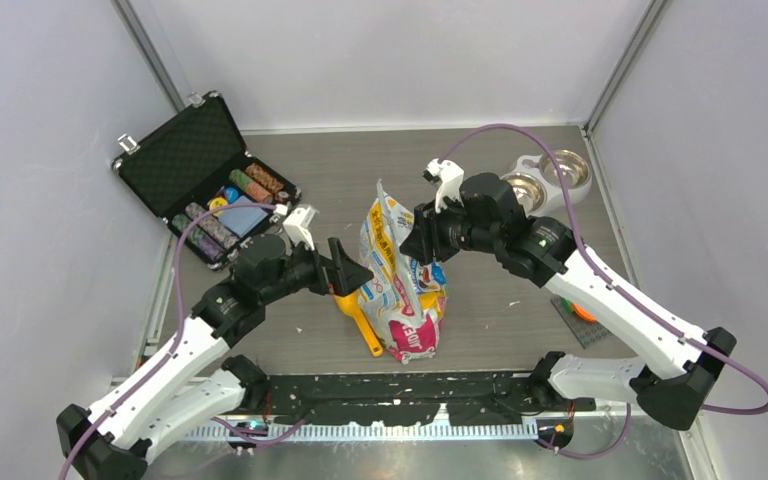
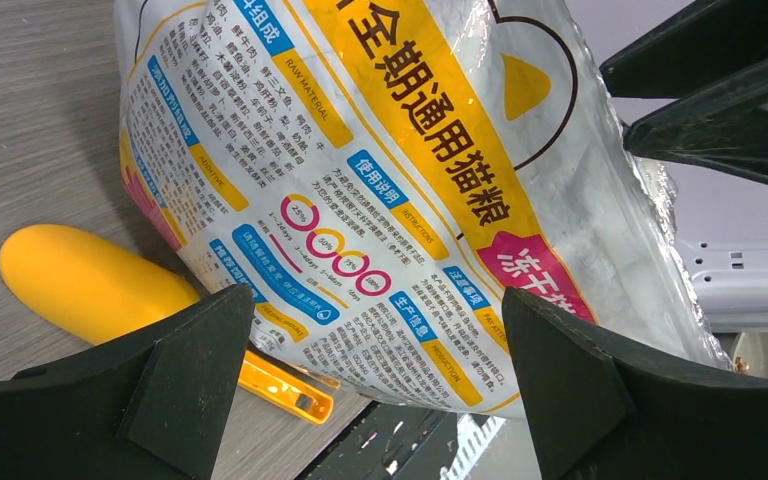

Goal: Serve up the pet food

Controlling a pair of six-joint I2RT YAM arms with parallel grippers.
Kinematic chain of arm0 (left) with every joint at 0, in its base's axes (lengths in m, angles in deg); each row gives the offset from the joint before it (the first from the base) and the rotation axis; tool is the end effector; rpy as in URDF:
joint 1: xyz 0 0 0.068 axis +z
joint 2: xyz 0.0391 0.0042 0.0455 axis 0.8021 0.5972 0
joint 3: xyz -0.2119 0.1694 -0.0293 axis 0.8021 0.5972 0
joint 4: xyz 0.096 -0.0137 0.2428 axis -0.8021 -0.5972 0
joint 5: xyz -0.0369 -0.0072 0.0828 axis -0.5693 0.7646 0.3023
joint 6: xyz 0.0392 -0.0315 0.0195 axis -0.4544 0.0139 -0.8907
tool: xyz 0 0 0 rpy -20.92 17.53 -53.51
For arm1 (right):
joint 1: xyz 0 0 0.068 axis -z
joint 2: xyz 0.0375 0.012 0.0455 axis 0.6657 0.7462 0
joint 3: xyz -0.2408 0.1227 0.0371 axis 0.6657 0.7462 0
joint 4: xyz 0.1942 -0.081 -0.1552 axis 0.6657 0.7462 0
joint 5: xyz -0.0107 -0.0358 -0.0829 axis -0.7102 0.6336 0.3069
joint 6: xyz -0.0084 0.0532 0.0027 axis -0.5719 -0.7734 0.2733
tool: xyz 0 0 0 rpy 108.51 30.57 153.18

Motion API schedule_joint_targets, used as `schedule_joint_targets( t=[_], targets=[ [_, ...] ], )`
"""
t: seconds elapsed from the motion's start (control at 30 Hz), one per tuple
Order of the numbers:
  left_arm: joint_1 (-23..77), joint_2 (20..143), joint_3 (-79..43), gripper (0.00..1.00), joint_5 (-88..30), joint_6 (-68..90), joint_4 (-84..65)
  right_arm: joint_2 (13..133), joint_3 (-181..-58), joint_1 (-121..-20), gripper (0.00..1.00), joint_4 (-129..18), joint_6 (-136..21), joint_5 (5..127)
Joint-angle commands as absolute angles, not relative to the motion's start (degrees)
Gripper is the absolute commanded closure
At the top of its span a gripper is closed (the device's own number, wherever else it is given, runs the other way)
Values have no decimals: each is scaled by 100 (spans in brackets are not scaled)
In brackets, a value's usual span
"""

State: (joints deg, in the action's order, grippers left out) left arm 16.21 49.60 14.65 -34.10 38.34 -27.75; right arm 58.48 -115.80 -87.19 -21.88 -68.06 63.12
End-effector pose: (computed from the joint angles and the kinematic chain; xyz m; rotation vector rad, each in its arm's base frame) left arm 0.1372 -0.1142 0.3019 0.1433 2.0605 -1.0791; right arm 0.1698 0.1818 0.3869 -0.6360 2.0823 0.8388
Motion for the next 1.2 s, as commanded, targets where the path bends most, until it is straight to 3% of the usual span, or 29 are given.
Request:
schedule_joint_targets(
  t=[0.0,0.5,0.83,1.17],
  targets=[
    [1564,5017,1178,1,-3361,3762,-2424,5857,-11719,-8760,55,-2194,-6831,6531],
    [1501,5228,860,1,-3204,3709,-2467,5932,-11520,-9071,61,-1912,-6914,6304],
    [1442,5406,470,1,-3207,3780,-2490,5893,-11368,-9208,81,-1829,-7120,6618],
    [1086,6092,-142,1,-3053,3861,-2626,5724,-11296,-9290,95,-1995,-7096,6603]
  ],
)
